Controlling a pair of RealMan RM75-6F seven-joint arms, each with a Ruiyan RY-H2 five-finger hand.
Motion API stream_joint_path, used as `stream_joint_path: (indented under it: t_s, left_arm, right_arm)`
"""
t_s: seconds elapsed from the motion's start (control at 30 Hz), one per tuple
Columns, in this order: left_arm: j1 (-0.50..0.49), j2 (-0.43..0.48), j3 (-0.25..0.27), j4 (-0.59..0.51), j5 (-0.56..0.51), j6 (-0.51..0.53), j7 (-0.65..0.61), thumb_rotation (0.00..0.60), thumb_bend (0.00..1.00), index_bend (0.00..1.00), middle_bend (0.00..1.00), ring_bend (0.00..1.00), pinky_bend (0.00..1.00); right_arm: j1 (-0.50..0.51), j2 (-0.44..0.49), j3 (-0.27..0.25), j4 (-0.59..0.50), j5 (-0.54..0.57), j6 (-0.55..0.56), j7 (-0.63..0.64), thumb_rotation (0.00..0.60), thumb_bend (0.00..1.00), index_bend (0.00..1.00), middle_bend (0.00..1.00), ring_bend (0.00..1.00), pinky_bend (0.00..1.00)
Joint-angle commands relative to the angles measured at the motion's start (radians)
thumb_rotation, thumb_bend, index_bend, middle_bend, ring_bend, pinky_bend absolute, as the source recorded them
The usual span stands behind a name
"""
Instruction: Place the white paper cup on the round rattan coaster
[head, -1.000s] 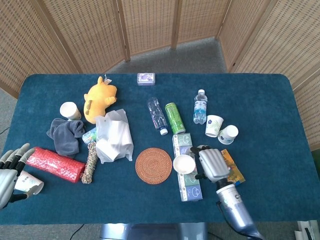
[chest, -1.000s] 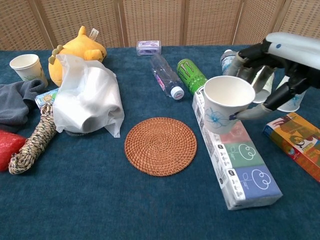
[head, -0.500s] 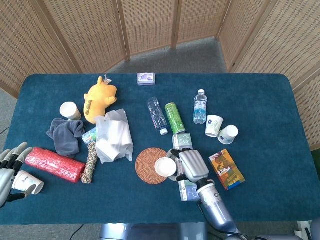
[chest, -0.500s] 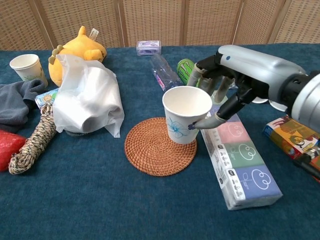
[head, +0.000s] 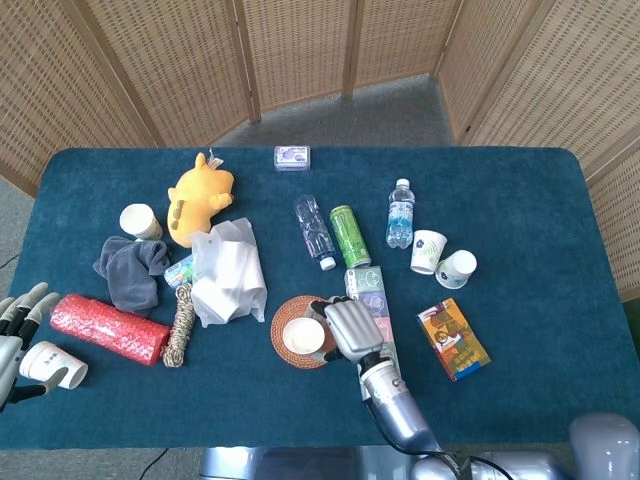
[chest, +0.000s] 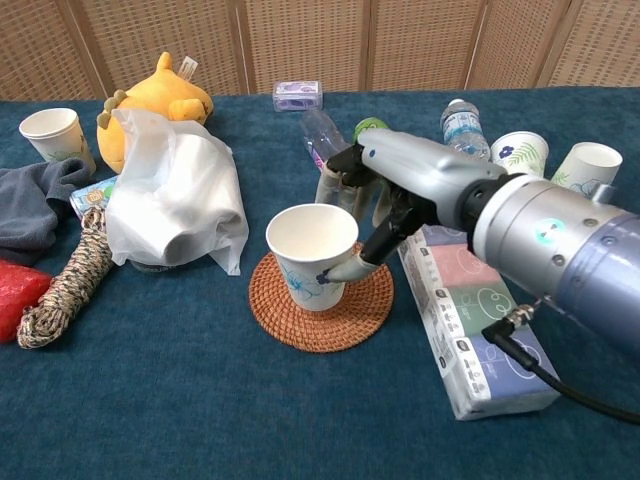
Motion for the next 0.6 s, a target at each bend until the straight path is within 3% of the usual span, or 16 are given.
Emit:
stream_joint_path:
  t_s: [0.03,0.6]
  left_arm:
    - [0.001,0.005,0.000,0.002,0.001,0.002,-0.010,0.600,0.27,0.00,0.00,0.00,0.00]
    - [-0.001,0.014,-0.006,0.012,-0.008,-0.003,-0.040,0.600,0.27,0.00,0.00,0.00,0.00]
  right_arm:
    - [0.024,-0.029,0.010,0.041,0.030,-0.011,-0.010,0.600,0.17,0.41,0.52,0.38,0.41]
    - [0.059,-0.047,0.039,0.104,0.076,-0.013,0.028,0.600,0.18,0.41,0.52,0.38,0.41]
